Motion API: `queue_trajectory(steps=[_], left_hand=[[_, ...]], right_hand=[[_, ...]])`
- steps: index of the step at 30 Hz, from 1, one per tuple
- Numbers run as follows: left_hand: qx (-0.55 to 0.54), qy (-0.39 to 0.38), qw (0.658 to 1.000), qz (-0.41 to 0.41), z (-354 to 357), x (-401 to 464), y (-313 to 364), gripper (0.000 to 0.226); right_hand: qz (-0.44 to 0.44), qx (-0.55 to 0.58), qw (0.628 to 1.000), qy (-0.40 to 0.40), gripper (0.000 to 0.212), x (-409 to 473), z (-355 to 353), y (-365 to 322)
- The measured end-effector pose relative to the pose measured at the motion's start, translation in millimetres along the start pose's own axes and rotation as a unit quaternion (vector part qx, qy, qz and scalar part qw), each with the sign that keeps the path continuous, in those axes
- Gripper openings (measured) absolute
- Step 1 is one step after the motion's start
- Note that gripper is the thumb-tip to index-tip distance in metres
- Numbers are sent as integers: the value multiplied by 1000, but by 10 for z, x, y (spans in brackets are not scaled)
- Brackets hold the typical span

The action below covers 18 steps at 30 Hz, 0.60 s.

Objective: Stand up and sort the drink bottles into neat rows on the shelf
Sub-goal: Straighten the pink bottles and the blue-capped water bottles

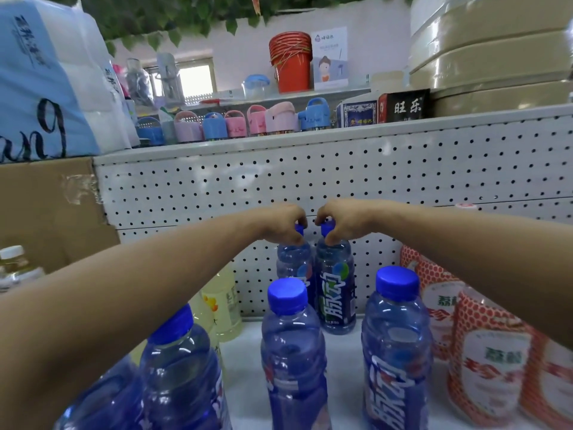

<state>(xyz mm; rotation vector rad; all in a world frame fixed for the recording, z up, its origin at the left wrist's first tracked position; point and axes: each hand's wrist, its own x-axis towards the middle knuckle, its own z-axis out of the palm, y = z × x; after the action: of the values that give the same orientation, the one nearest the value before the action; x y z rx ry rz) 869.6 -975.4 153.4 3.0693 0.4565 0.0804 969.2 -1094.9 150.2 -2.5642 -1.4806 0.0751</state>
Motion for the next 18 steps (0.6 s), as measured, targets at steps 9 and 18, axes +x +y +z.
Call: queue_trajectory(steps=[9, 18], left_hand=[[-174, 102, 979, 36, -231, -1034, 421, 50], [-240, 215, 946, -44, 652, -1753, 660, 79]], right_hand=[[-44, 137, 987, 74, 48, -1114, -223, -256], [23, 230, 950, 211, 72, -1775, 556, -201]])
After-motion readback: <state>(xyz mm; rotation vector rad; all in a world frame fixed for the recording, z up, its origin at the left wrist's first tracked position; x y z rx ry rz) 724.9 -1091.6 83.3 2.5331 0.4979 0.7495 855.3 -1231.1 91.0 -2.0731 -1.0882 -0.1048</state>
